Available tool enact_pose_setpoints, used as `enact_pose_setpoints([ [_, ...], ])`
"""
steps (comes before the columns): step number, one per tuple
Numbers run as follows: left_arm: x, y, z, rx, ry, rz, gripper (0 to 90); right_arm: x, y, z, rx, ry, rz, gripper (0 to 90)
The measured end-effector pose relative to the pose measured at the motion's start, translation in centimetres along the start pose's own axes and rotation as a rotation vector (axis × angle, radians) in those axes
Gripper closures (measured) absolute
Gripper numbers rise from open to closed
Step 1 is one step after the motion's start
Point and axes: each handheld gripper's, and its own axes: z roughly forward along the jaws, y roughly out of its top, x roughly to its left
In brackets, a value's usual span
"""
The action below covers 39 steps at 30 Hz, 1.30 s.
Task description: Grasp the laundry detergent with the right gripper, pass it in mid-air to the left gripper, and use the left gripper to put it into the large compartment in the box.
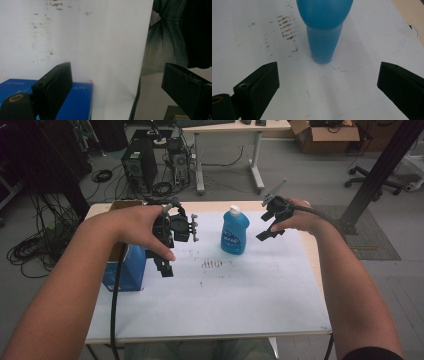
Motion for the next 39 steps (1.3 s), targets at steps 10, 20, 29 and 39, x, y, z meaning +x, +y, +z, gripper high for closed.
enact_pose_setpoints([
  [10,0.1,0.1,-0.1,-0.004,0.003,-0.002,9.5,0.2,-1.5,2.0,-0.127,-0.003,0.036,3.4],
  [20,0.1,0.1,-0.1,-0.004,0.003,-0.005,9.4,0.3,-2.0,3.6,-0.191,0.003,0.044,2.9],
  [29,0.3,0.2,-0.1,-0.005,0.004,0.002,9.1,0.3,-2.3,5.1,-0.226,0.013,0.065,2.8],
  [39,0.3,0.1,0.0,-0.008,0.005,0.001,9.1,0.3,-2.3,6.6,-0.273,0.007,0.101,2.6],
])
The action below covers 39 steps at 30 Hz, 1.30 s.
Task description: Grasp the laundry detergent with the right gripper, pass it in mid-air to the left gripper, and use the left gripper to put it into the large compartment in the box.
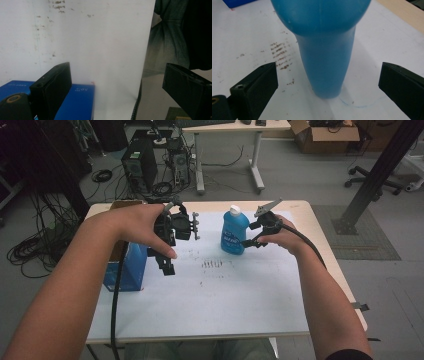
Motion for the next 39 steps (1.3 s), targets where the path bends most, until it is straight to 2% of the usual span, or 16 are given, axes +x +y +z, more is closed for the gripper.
enact_pose_setpoints([
  [9,0.1,0.1,0.1,0.003,-0.003,0.003,9.1,0.1,-0.4,1.2,-0.008,-0.012,0.014,2.5],
  [17,0.0,0.1,0.1,0.005,-0.002,0.002,9.0,0.3,-0.2,1.8,-0.046,-0.018,0.012,2.3],
  [23,0.0,0.2,0.1,0.005,-0.003,0.003,9.0,0.3,-0.7,2.2,-0.086,-0.025,0.024,2.6],
  [28,0.1,0.3,0.3,0.003,-0.005,0.003,9.1,0.1,-1.2,2.5,-0.087,-0.036,0.032,2.2],
  [39,0.1,0.4,0.3,0.007,-0.006,0.007,9.0,0.5,-1.1,3.5,-0.134,-0.046,0.035,2.2],
])
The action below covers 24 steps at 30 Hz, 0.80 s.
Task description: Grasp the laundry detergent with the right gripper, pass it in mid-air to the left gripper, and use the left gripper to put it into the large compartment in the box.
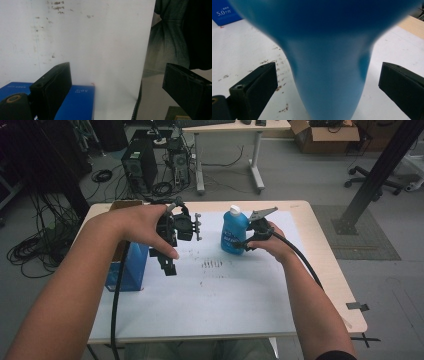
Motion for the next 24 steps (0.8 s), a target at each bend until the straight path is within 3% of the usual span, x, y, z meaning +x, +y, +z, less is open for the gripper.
enact_pose_setpoints([
  [12,0.0,0.1,0.0,-0.002,0.001,-0.002,9.0,0.1,-0.7,0.2,-0.089,-0.039,0.026,1.9],
  [24,0.1,0.2,0.1,0.001,0.000,0.001,9.1,0.3,-1.1,0.9,-0.118,-0.065,0.047,1.2],
])
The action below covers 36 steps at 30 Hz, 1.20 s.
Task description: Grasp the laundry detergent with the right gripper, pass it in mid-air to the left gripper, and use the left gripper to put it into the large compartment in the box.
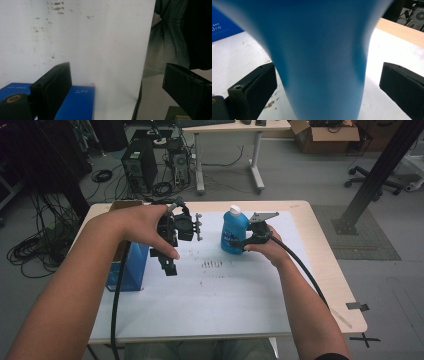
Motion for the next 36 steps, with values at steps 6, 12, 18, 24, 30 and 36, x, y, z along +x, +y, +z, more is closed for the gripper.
enact_pose_setpoints([
  [6,-0.03,0.06,0.05,-0.004,0.000,0.002,9.1,0.23,-0.17,0.30,-0.018,-0.009,0.003,2.0],
  [12,-0.05,0.08,0.06,-0.002,0.000,0.003,9.1,0.31,-0.43,0.29,-0.037,-0.014,-0.004,6.7],
  [18,-0.05,0.15,0.05,-0.001,-0.001,0.003,9.1,0.18,-0.70,0.04,-0.050,-0.013,-0.006,12.7],
  [24,-0.05,0.23,0.14,-0.002,0.000,0.002,9.1,0.27,-0.71,0.14,-0.064,-0.011,-0.004,13.9],
  [30,-0.09,0.13,0.08,0.001,0.001,0.002,9.1,0.26,-0.78,0.30,-0.074,-0.012,0.002,14.6],
  [36,-0.10,0.01,0.06,-0.002,0.002,0.003,9.1,0.31,-0.92,0.40,-0.079,-0.013,-0.001,18.0],
])
